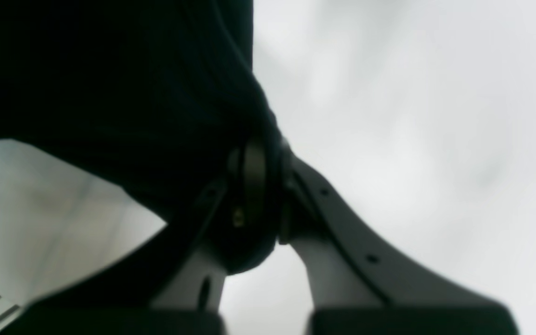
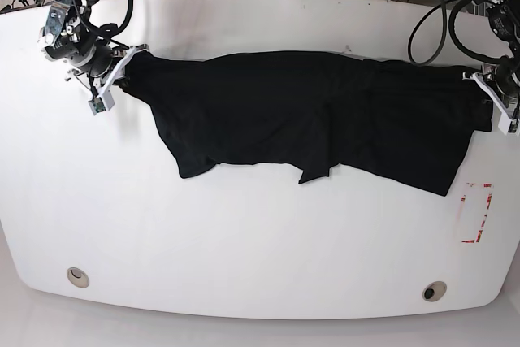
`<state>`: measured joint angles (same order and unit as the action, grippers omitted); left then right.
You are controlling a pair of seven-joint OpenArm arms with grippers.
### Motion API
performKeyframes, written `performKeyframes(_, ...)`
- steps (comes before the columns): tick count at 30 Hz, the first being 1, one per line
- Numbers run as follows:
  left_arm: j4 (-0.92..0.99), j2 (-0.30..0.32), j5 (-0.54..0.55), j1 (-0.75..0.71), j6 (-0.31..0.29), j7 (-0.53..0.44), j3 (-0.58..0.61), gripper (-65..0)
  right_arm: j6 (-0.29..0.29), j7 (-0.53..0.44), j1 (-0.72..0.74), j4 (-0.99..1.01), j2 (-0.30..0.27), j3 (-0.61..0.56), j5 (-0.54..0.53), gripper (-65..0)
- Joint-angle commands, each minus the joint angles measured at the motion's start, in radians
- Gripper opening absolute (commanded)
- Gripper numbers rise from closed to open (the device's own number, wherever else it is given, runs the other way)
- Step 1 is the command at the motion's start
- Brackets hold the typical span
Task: Fold the T-shirt properly
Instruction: 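Open the left gripper and release the shirt end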
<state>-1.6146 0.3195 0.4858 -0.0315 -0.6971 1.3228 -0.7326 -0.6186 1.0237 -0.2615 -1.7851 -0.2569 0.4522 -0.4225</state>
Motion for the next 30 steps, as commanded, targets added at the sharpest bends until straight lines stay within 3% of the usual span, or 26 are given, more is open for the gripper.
performKeyframes(1, -0.020, 0.019, 0.006, 0.020, -0.001, -0.014, -0.002, -64.5, 0.001, -0.018, 0.012, -0.014, -0.009, 0.002, -0.006, -63.9)
performKeyframes(30, -0.020, 0.020, 0.002, -0.015, -0.001, -0.026, -0.012, -65.0, -0.003, -0.012, -0.023, -0.018, 0.004, 0.013, -0.006, -63.6)
